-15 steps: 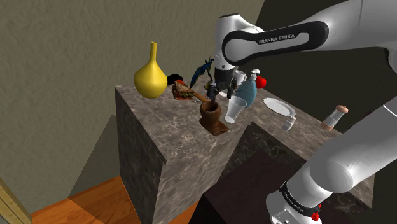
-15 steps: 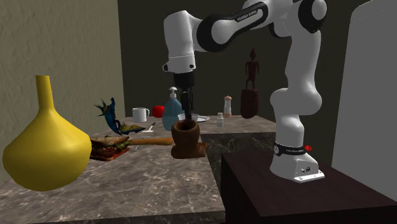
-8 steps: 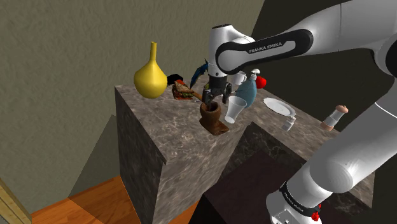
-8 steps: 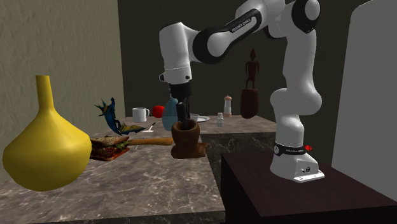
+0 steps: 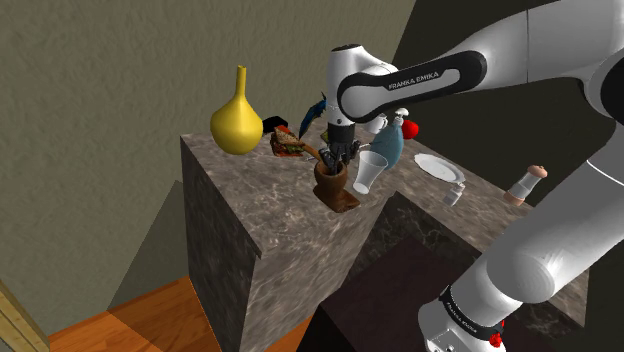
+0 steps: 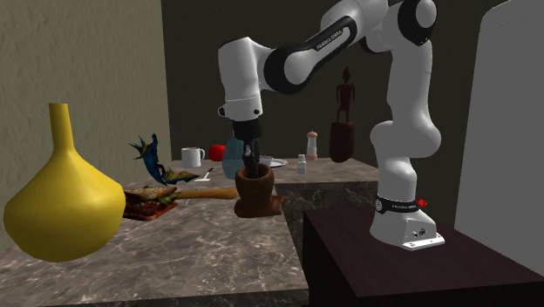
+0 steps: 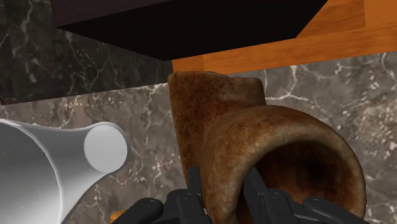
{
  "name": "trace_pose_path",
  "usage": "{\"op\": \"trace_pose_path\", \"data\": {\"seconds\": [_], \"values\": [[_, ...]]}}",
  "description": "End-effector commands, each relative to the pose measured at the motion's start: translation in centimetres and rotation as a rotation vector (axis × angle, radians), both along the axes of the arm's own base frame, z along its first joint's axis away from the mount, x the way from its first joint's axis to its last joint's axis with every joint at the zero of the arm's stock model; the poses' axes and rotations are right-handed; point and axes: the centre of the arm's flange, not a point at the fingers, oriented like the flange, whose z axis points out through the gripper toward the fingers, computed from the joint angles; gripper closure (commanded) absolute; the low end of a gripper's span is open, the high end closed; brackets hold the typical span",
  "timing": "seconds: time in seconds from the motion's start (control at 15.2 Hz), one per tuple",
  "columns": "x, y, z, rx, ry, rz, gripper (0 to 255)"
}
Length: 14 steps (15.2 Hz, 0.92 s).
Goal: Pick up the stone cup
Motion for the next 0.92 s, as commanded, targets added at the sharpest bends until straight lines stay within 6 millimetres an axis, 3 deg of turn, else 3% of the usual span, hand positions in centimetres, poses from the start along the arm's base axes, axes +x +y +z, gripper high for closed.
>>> {"op": "trace_pose_path", "data": {"seconds": [0.0,0.26,0.86], "values": [[0.0,0.0,-0.1,0.0,0.002,0.0,255],[-0.1,0.0,-0.1,0.0,0.002,0.0,255],[-0.1,0.0,4.7,0.0,0.002,0.0,255]]}}
